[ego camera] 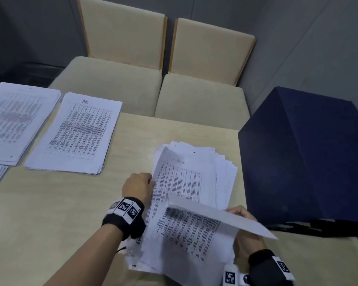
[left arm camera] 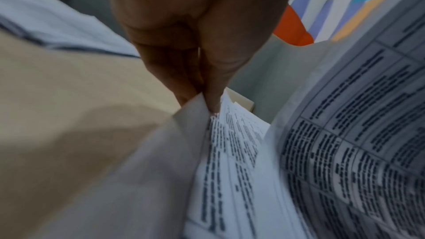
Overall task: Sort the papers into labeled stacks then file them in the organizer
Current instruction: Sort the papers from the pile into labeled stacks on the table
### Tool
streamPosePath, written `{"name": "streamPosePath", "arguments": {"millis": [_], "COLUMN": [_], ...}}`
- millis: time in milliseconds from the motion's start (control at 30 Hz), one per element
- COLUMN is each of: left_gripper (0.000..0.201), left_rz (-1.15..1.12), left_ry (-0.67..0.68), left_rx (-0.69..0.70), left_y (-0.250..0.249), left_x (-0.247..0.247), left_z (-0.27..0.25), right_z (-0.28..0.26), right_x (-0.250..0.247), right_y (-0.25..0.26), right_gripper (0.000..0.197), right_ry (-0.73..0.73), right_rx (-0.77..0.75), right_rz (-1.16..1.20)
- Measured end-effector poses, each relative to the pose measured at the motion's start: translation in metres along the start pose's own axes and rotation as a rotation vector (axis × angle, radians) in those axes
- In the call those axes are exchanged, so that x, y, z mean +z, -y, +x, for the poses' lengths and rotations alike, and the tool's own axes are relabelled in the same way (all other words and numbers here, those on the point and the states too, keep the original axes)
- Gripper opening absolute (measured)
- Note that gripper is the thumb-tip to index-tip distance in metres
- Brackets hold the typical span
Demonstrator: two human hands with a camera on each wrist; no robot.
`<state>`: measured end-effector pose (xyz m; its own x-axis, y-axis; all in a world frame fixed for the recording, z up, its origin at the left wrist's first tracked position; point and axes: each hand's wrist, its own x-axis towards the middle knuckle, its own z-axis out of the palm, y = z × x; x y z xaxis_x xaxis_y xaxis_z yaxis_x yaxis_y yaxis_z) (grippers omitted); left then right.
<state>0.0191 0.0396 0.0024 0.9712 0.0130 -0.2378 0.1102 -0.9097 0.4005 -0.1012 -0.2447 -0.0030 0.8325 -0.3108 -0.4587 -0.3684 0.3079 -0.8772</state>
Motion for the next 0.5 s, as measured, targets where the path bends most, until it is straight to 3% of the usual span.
{"name": "streamPosePath", "arguments": {"millis": [67, 167, 233, 300, 333, 367, 400, 433, 500], "left_gripper": [0.045, 0.050, 0.040, 0.028, 0.027, 0.028, 0.030, 0.034, 0.042], "left_rz": [0.187, 0.242, 0.031, -0.345, -0.553, -0.731, -0.838, -0.863, -0.703], "left_ry": [0.010, -0.022, -0.021, 0.109, 0.216, 0.327, 0.401, 0.420, 0.297], "left_rx": [0.036, 0.111, 0.252, 0.355, 0.352, 0.309, 0.244, 0.177, 0.041], "left_y": [-0.005, -0.006, 0.000, 0.007, 0.011, 0.016, 0.019, 0.021, 0.021], "left_x": [-0.014, -0.030, -0.032, -0.028, -0.026, -0.023, -0.020, -0.015, -0.005], "left_z": [-0.005, -0.011, -0.013, -0.017, -0.019, -0.020, -0.021, -0.021, -0.017], "right_z": [-0.001, 0.004, 0.010, 0.016, 0.017, 0.017, 0.017, 0.014, 0.010], "right_x": [0.006, 0.011, 0.016, 0.020, 0.022, 0.022, 0.022, 0.022, 0.021], "right_y": [0.004, 0.003, 0.005, 0.006, 0.008, 0.010, 0.012, 0.014, 0.014], "right_gripper": [0.010, 0.010, 0.022, 0.058, 0.069, 0.061, 0.040, 0.025, 0.024], "right_ry": [0.034, 0.007, 0.003, 0.067, 0.083, 0.084, 0.072, 0.080, 0.080], "right_rx": [-0.002, 0.052, 0.058, 0.067, 0.061, 0.049, 0.030, 0.021, 0.004], "right_rz": [-0.031, -0.056, -0.024, 0.008, 0.026, 0.025, 0.005, -0.035, -0.069]}}
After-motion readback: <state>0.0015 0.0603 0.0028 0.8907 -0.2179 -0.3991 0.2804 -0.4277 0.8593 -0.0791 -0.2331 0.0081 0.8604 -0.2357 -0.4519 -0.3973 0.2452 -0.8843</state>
